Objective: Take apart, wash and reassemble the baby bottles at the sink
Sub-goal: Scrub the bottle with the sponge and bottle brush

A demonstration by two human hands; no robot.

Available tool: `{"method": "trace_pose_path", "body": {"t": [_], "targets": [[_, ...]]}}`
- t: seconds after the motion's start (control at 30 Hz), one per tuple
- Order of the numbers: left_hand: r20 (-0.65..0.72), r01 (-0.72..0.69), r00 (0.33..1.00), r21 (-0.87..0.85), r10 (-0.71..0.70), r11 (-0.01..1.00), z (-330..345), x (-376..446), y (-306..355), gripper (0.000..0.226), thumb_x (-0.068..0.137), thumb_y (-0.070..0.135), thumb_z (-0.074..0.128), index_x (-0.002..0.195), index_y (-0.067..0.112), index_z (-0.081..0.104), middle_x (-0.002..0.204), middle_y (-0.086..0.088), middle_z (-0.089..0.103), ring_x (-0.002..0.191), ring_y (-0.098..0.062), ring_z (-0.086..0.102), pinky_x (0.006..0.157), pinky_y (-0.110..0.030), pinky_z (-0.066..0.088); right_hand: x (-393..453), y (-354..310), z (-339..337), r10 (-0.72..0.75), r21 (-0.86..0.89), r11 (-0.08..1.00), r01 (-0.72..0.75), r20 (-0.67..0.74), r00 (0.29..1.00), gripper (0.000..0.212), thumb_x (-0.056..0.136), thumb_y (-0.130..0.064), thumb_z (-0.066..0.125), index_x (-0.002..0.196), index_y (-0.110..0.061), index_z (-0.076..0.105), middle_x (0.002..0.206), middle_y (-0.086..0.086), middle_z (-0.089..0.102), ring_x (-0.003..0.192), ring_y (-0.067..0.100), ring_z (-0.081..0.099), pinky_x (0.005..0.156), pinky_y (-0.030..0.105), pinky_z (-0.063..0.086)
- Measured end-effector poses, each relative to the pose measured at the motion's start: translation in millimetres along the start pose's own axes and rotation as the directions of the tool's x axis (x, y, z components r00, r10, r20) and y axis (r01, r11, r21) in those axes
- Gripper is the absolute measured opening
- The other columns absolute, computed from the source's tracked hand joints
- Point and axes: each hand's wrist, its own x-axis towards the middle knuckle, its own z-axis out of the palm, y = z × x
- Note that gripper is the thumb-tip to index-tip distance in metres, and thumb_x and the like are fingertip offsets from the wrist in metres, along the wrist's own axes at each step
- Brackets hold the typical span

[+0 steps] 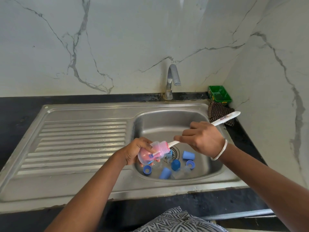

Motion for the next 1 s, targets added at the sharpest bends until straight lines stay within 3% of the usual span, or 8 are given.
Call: {"method": "trace_pose_path", "body": {"t": [0.23,0.37,0.43,0.6,0.73,0.83,0.93,1.0], "targets": [[-0.147,-0.071,0.982,0.295,0.118,0.953,6,4,-7,0.036,0.05,0.021,0.083,0.081,0.004,0.075,0.067,-0.007,0.066,0.057,-0.018,0.06,0.049,-0.02,0.045,-6,-22,15,0.068,0.13,0.986,-0.103,0.247,0.967,0.02,0.087,-0.03,0.052,0.099,-0.032,0.069,0.075,-0.011,0.064,0.064,0.016,0.064,0.041,0.024,0.039],[-0.24,-0.14,0.928,0.488,0.286,0.862,7,7,-20,0.054,0.048,0.019,0.092,0.1,0.023,0.078,0.09,0.006,0.075,0.087,-0.016,0.07,0.073,-0.028,0.055,0,-35,19,0.223,0.22,0.897,-0.382,0.522,0.824,0.023,0.096,-0.041,0.045,0.107,-0.032,0.063,0.089,-0.004,0.069,0.084,0.022,0.065,0.066,0.033,0.047],[-0.274,-0.168,0.888,0.555,0.369,0.815,5,3,-25,0.066,0.052,0.015,0.094,0.114,0.026,0.074,0.105,0.011,0.074,0.098,-0.008,0.068,0.085,-0.026,0.056,5,-40,21,0.294,0.302,0.775,-0.555,0.605,0.74,0.018,0.095,-0.041,0.051,0.099,-0.032,0.067,0.081,-0.005,0.068,0.079,0.02,0.062,0.071,0.036,0.05],[-0.243,-0.242,0.846,0.618,0.474,0.748,-2,-3,-24,0.071,0.055,0.011,0.095,0.121,0.023,0.071,0.113,0.017,0.07,0.106,-0.002,0.065,0.091,-0.024,0.052,5,-38,23,0.317,0.527,0.121,-0.841,0.782,0.536,0.021,0.089,-0.022,0.069,0.069,-0.023,0.075,0.049,-0.008,0.049,0.05,0.011,0.039,0.053,0.024,0.035],[-0.239,-0.246,0.868,0.553,0.435,0.796,-2,-4,-17,0.071,0.054,0.003,0.093,0.12,0.018,0.072,0.111,0.013,0.072,0.106,-0.005,0.066,0.089,-0.021,0.051,-1,-24,15,0.24,0.537,0.039,-0.843,0.814,0.529,0.016,0.091,-0.015,0.066,0.083,-0.008,0.078,0.046,-0.008,0.042,0.047,0.008,0.032,0.046,0.015,0.029],[-0.207,-0.224,0.906,0.503,0.369,0.835,-2,-4,-10,0.068,0.051,0.003,0.091,0.115,0.017,0.075,0.103,0.01,0.074,0.1,-0.008,0.068,0.082,-0.021,0.051,-2,-24,10,0.3,0.555,0.125,-0.822,0.769,0.564,0.01,0.087,-0.023,0.072,0.091,-0.028,0.08,0.06,-0.005,0.062,0.056,0.01,0.048,0.056,0.022,0.04],[-0.15,-0.18,0.952,0.43,0.266,0.885,-6,-3,-5,0.061,0.046,0.011,0.086,0.106,0.008,0.077,0.091,0.0,0.075,0.086,-0.017,0.068,0.072,-0.027,0.052,2,-29,3,0.35,0.408,0.616,-0.674,0.624,0.698,0.021,0.089,-0.033,0.067,0.106,-0.045,0.072,0.093,-0.018,0.073,0.082,0.006,0.065,0.065,0.019,0.043],[-0.11,-0.155,0.972,0.366,0.208,0.918,-9,0,-8,0.063,0.045,0.019,0.087,0.1,-0.007,0.073,0.083,-0.016,0.068,0.077,-0.028,0.062,0.07,-0.03,0.047,7,-30,-3,0.274,0.229,0.897,-0.379,0.386,0.881,0.026,0.09,-0.031,0.062,0.109,-0.047,0.07,0.089,-0.017,0.072,0.078,0.01,0.067,0.055,0.023,0.041]]}}
